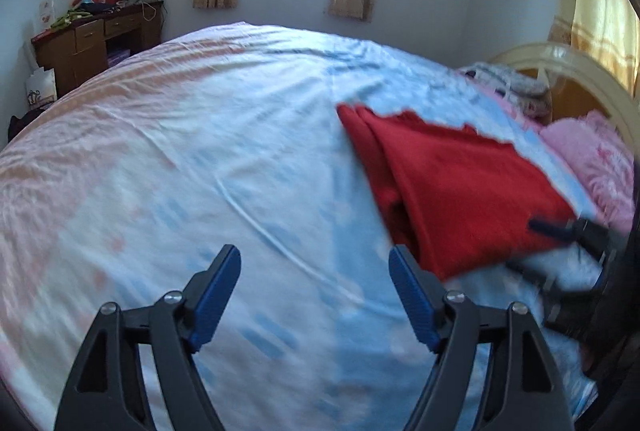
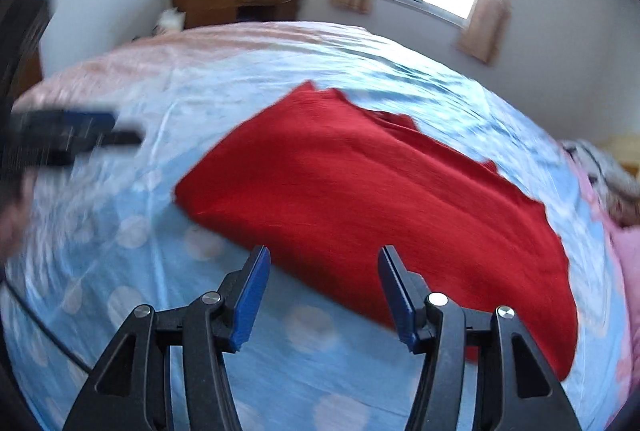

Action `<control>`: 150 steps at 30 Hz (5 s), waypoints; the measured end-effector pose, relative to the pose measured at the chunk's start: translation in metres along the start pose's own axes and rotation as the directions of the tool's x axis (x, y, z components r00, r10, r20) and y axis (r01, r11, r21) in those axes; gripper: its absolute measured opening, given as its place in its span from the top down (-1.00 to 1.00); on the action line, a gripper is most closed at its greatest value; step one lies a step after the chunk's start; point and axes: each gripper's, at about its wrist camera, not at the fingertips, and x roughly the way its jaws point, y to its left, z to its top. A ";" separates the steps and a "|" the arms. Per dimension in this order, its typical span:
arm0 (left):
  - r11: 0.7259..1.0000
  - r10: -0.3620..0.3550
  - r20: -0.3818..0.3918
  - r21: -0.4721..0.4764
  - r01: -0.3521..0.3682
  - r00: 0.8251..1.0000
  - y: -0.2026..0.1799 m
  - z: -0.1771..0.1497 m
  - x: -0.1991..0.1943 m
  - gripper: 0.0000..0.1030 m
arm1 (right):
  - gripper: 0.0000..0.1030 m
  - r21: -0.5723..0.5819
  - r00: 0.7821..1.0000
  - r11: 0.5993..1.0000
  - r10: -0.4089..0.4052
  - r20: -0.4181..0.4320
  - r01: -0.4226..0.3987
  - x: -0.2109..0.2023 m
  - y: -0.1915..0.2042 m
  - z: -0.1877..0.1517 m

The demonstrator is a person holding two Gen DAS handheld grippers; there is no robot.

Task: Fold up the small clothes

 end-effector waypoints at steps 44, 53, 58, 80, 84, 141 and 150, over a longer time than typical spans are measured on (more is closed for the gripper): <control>0.941 -0.326 -0.171 -0.159 0.300 0.930 -0.016 0.082 0.151 0.24 | 0.68 -0.193 0.995 0.976 -0.088 0.055 0.097 0.038 0.084 0.020; 0.978 -0.202 -0.131 0.018 0.206 0.971 -0.043 0.081 0.139 0.50 | 0.81 -0.128 0.997 0.989 -0.065 0.040 0.069 0.034 0.073 0.021; 0.978 -0.207 -0.135 0.007 0.210 0.969 -0.039 0.083 0.141 0.52 | 0.85 -0.112 0.997 0.992 -0.059 0.043 0.063 0.031 0.069 0.021; 0.991 -0.090 -0.119 0.093 0.101 0.989 -0.069 0.094 0.123 0.63 | 0.86 0.025 0.997 1.000 -0.017 0.069 0.015 0.016 0.020 0.018; 0.991 -0.118 -0.119 0.056 0.126 0.986 -0.072 0.103 0.117 0.64 | 0.86 0.049 0.997 0.999 -0.008 0.081 0.004 0.011 0.009 0.017; 0.906 -0.198 -0.193 0.338 0.255 0.961 -0.340 0.114 0.143 0.72 | 0.88 0.532 0.998 0.846 -0.045 0.043 0.015 -0.050 -0.197 -0.086; 0.889 -0.145 -0.216 0.399 0.222 0.966 -0.369 0.098 0.158 0.74 | 0.88 0.716 0.990 0.687 0.137 0.037 -0.122 -0.031 -0.230 -0.116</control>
